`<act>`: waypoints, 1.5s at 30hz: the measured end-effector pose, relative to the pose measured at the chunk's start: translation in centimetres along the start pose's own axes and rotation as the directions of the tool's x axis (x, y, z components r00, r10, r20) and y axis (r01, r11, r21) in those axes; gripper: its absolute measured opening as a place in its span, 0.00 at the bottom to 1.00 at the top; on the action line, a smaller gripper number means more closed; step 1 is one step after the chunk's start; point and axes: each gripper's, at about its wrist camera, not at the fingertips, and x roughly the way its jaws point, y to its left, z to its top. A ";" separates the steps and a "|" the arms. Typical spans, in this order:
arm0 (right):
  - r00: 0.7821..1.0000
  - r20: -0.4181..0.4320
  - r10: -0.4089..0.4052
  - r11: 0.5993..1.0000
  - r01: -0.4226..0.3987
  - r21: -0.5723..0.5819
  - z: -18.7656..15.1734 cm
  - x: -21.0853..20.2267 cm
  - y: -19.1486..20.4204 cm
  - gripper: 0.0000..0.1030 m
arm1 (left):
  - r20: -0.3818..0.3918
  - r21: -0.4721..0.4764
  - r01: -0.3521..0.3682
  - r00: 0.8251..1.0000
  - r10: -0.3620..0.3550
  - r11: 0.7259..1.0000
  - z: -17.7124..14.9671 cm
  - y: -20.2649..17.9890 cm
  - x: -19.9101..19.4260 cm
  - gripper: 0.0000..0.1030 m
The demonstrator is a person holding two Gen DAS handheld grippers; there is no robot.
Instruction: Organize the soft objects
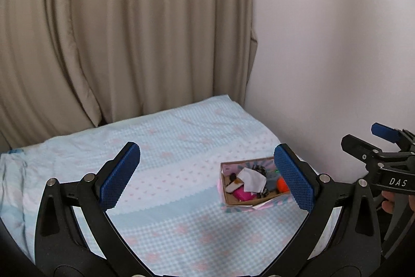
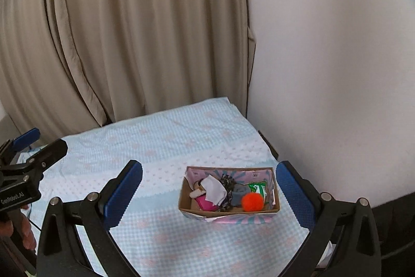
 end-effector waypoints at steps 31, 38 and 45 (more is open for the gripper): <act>0.988 0.148 -0.039 0.999 0.038 0.009 -0.8 -5.6 1.5 1.00 | 0.110 0.015 -0.026 0.994 0.024 1.000 -1.2 -0.1 -6.9 1.00; 0.987 0.157 -0.039 0.999 0.038 0.008 -0.8 -5.8 1.4 1.00 | 0.118 0.008 -0.035 0.992 0.033 0.999 -1.4 -0.5 -6.8 1.00; 0.987 0.160 -0.032 0.999 0.031 0.005 -0.5 -5.6 1.1 1.00 | 0.122 0.003 -0.044 0.992 0.043 0.999 -1.4 -0.4 -6.9 1.00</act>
